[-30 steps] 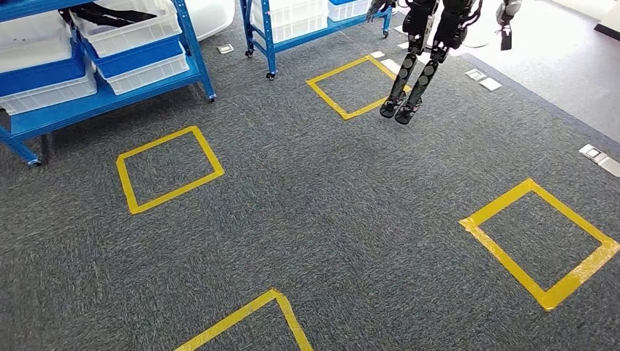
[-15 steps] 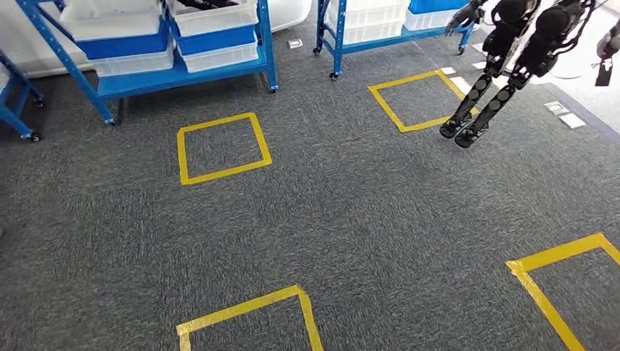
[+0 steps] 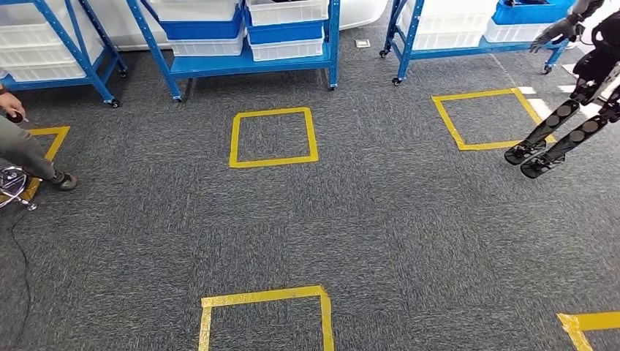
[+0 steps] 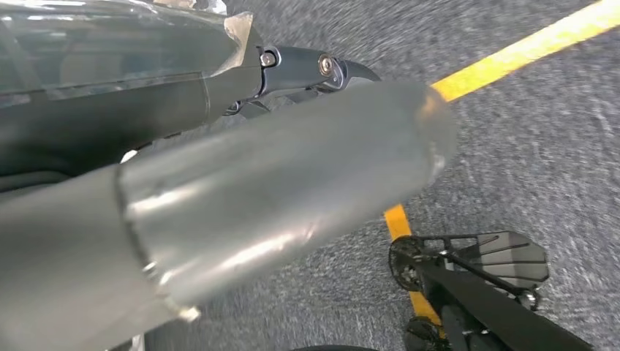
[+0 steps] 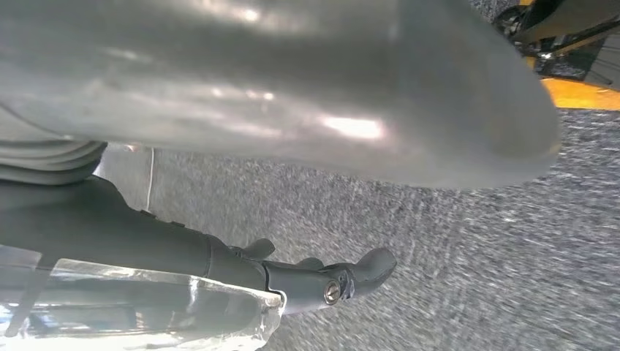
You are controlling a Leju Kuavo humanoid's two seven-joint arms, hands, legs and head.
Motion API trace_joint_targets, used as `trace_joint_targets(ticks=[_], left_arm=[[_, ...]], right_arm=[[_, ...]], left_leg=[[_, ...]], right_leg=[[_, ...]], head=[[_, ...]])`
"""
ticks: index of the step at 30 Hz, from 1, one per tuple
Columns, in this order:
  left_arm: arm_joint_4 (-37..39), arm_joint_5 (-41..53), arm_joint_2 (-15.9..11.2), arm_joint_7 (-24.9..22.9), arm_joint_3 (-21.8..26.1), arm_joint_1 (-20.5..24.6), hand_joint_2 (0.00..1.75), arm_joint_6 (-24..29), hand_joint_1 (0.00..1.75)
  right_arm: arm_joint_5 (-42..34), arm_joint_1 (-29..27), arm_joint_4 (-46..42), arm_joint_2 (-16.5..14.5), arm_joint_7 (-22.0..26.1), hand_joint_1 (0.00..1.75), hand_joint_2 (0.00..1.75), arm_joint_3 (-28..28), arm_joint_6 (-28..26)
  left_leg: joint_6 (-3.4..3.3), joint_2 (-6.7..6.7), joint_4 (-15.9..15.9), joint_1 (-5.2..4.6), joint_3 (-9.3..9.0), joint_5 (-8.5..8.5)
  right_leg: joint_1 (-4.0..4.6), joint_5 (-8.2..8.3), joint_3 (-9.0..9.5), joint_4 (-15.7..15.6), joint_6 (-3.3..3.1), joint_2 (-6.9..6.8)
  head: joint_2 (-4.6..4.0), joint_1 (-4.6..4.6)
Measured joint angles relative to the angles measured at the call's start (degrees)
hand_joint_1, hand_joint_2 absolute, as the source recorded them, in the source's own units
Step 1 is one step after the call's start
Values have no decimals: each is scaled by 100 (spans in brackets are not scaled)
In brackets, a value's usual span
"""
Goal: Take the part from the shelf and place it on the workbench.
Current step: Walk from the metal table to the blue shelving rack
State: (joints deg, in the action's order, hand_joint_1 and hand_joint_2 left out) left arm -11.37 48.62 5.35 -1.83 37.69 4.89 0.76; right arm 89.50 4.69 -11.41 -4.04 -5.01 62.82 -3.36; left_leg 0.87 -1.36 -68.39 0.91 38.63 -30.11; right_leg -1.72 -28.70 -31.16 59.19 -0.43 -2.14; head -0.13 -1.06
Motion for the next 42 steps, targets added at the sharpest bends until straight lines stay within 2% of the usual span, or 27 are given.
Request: trace_joint_targets(ticks=[1, 3, 5, 7, 9, 11, 12, 13, 14, 15, 17, 18, 20, 22, 24, 25, 27, 28, 29, 30, 31, 33, 35, 37, 39, 40, 42], left_arm=[[0, 1, -1, -1, 1, 5, 0, 1, 0], [0, 1, -5, -4, 1, 13, 0, 1, 0], [0, 4, -5, -8, 1, 28, 0, 1, 0], [0, 9, -1, -11, 1, 29, 0, 1, 0], [0, 13, 12, -15, 1, 28, 0, 1, 0], [0, 20, 23, -14, 1, 37, 0, 1, 0], [0, 33, 22, -5, 1, 41, 0, 1, 0], [0, 46, 22, 11, 1, 41, 0, -1, 0], [0, 59, 24, 40, 1, 39, 0, -8, 0], [0, 67, 26, 85, 1, 36, 0, -21, 0], [0, 67, 37, 236, 1, 35, 0, -53, 0], [0, 66, 42, 361, 2, 37, 0, -52, 0], [0, 52, 48, 663, 4, 43, 0, -13, 0], [0, 25, 44, 876, 13, 44, 0, 22, 0], [0, 6, 38, 942, 30, 44, 0, 33, 0], [0, 1, 38, 952, 37, 52, 0, 36, 0], [0, -3, 46, 964, 45, 73, 0, 38, 0], [0, -6, 48, 969, 46, 79, 44, 38, 0], [0, -10, 49, 983, 50, 79, 87, 41, 0], [0, -14, 50, 1010, 55, 76, 131, 49, 0], [0, -17, 48, 1064, 61, 75, 175, 60, 0], [-2, -32, 43, 1217, 73, 93, 87, 75, 0], [-7, -51, 42, 1382, 85, 112, 0, 80, 0], [-9, -56, 41, 1522, 93, 113, 0, 109, 0], [-9, -56, 48, 1655, 96, 116, 0, 143, 0], [-9, -56, 51, 1715, 97, 122, 0, 153, 0], [-10, -42, 54, 1820, 96, 141, 0, 166, 0]], right_arm=[[0, -8, 0, -1, 1, 0, 0, 0, 1], [0, -3, 0, -4, 1, 0, 0, 0, 3], [0, 1, 1, -5, -1, 0, 0, 0, 3], [0, 18, 0, -4, -3, 0, 0, -2, 3], [0, 34, 0, 1, -5, 0, 0, -5, 3], [-1, 22, 1, 3, -5, 0, 0, -7, 3], [-2, 8, 1, 2, -8, 0, 0, -7, 3], [-3, -4, 1, 2, -10, 0, 0, -7, 3], [-4, -15, 1, 4, -14, 0, 0, -7, 4], [-6, -20, 1, 9, -17, 0, 0, -7, 4], [-10, -17, 1, 20, -19, 0, 0, -7, 5], [-16, -15, 1, 24, -18, 0, 0, -7, 5], [-33, -10, 1, 27, -15, 0, 0, -7, 5], [-48, 4, 0, 20, -12, 0, 0, -7, 5], [-53, 15, -1, 12, -10, 0, 0, -7, 5], [-54, 12, -1, 9, -8, 0, 0, -7, 5], [-57, -12, -2, 10, -5, 0, 0, -7, 5], [-59, -22, -2, 10, -5, 0, 0, -7, 5], [-61, -28, -2, 9, -6, 0, 0, -7, 5], [-62, -27, -2, 8, -5, 0, 0, -7, 5], [-67, -23, -2, 6, -4, 0, 0, -7, 2], [-83, -15, -2, 0, 0, 0, 0, -7, -15], [-95, 3, -2, -5, 1, 0, 0, -7, -59], [-96, 32, -2, -8, -4, 0, 0, -10, -97], [-90, 40, -2, -2, -7, 0, 0, -24, -93], [-86, 34, -2, 1, -8, 0, 0, -30, -83], [-80, 6, -1, 5, -10, 0, 0, -38, -63]], left_leg=[[12, 187, -88, 6, 46, -4], [-39, 456, 626, -16, -323, 296], [-97, 578, 913, -53, -469, 350], [-167, 428, 959, -55, -485, 381], [-253, 299, 1053, -38, -532, 445], [-307, 163, 1097, -30, -550, 484], [-321, 80, 1096, -30, -544, 491], [-322, -8, 1094, -32, -542, 492], [-321, -95, 1091, -34, -544, 491], [-319, -178, 1087, -34, -549, 490], [-301, -333, 1076, -34, -555, 486], [-275, -405, 1059, -46, -553, 473], [-206, -515, 1043, -65, -539, 453], [-130, -590, 1052, -57, -525, 452], [-72, -423, 901, -46, -446, 351], [-49, -267, 669, -40, -336, 212], [3, 12, -56, -25, 30, -163], [24, 65, -381, -15, 204, -283], [38, 95, -546, -9, 303, -302], [41, 116, -505, -7, 294, -217], [31, 150, -249, -8, 169, -49], [-28, 281, 516, -26, -244, 292], [-107, 360, 953, -63, -488, 409], [-177, 319, 1014, -94, -510, 407], [-244, 279, 1096, -73, -561, 461], [-275, 258, 1138, -55, -586, 492], [-312, 204, 1166, -37, -601, 509]], right_leg=[[17, -23, 17, 0, -26, -148], [53, -66, 56, 1, 21, -275], [93, -101, 106, -15, 87, -372], [107, -114, 155, -46, 153, -464], [104, -220, 118, 106, 187, -312], [84, -511, -165, 718, 149, 6], [80, -661, -370, 1109, 132, 104], [78, -744, -541, 1410, 139, 152], [78, -732, -627, 1524, 169, 175], [79, -621, -607, 1406, 215, 192], [60, -249, -325, 669, 302, 324], [56, -88, -188, 306, 304, 412], [64, 51, -63, -43, 229, 518], [65, 72, -27, -60, 115, 429], [29, 99, 16, -78, 24, 329], [13, 106, 21, -87, -16, 272], [44, 91, 27, -87, -71, 138], [57, 82, 27, -87, -82, 66], [65, 73, 28, -87, -90, -4], [69, 64, 33, -87, -91, -66], [71, 52, 44, -86, -86, -125], [91, 21, 68, -84, -53, -207], [118, -18, 78, -85, 6, -264], [125, -34, 121, -108, 70, -313], [119, -91, 115, -23, 113, -190], [116, -179, 38, 140, 115, -78], [91, -472, -293, 799, 91, 122]], head=[[0, -19], [0, -22], [0, -16], [0, -10], [0, 9], [0, 38], [0, 44], [0, 49], [0, 48], [0, 49], [0, 52], [0, 54], [0, 51], [0, 49], [0, 36], [0, 20], [0, -5], [0, -5], [0, -6], [0, -9], [0, -9], [0, -8], [0, 3], [0, 8], [0, 9], [0, 14], [0, 22]])
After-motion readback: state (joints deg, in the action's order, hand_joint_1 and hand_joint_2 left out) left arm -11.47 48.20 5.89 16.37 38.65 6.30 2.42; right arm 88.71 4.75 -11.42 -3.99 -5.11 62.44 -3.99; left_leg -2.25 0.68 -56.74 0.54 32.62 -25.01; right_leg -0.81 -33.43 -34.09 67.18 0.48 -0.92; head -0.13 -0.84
